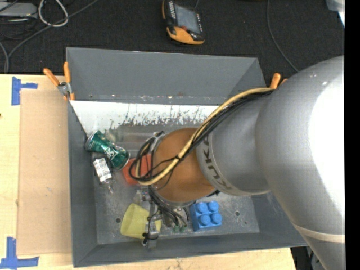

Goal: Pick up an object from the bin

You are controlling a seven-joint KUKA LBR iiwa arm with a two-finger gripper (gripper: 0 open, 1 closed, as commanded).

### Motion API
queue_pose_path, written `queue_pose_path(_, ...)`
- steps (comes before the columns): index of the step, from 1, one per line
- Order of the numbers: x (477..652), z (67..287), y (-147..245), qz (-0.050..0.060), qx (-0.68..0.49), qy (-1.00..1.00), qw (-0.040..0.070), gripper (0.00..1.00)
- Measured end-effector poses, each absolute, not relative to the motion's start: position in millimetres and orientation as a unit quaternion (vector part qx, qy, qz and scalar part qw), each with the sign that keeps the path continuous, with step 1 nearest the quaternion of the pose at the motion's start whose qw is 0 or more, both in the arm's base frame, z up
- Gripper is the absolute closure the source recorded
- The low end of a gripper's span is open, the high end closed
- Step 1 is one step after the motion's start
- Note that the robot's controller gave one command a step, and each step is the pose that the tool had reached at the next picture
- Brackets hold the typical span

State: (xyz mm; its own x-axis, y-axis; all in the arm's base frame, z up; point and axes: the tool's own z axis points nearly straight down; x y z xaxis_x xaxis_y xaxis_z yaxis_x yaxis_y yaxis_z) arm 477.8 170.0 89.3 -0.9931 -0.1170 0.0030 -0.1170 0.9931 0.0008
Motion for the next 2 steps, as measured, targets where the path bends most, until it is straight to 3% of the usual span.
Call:
queue_pose_path(1, 481.5, 79.7, 174.0, -0.001, 0.068, -0.998, -0.001, 1.0)
queue_pose_path(2, 482.1, 83.4, 174.7, -0.001, 0.069, -0.998, -0.001, 1.0)
